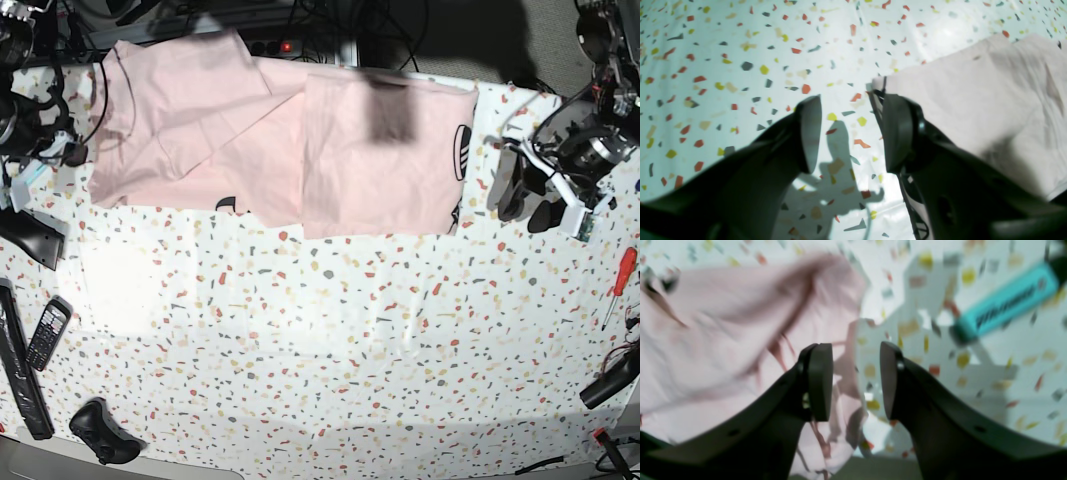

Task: Fold the T-shirt properly
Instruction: 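Grasp the folded shirt's end with the right gripper and fold it over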

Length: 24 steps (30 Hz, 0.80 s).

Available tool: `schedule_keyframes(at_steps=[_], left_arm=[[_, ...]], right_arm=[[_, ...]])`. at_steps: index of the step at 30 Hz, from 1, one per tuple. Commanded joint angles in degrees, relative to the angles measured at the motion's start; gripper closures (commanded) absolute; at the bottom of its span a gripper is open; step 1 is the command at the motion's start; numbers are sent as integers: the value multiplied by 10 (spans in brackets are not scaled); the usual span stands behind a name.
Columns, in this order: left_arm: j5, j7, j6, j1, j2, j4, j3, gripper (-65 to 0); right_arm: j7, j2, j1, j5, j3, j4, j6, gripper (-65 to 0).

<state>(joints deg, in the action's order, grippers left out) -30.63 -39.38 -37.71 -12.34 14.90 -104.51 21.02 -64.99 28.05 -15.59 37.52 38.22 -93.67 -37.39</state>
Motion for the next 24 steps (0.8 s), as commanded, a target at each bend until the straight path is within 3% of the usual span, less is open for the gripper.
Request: schedule_keyframes(at_steps=[1,7,17,24], left_arm=[[-8,13,0,6,4,-10,4,-282],[-9,13,0,6,4,-10,4,-282],[-8,13,0,6,4,-10,4,-282],[-8,13,0,6,4,-10,4,-281]], right_arm=[[5,12,4,6,4,12,-10,-232],[59,11,4,24,2,115,-26,-232],[51,11,3,58,-98,142,-26,-232],[8,11,3,154,-175,142,-26,-232]])
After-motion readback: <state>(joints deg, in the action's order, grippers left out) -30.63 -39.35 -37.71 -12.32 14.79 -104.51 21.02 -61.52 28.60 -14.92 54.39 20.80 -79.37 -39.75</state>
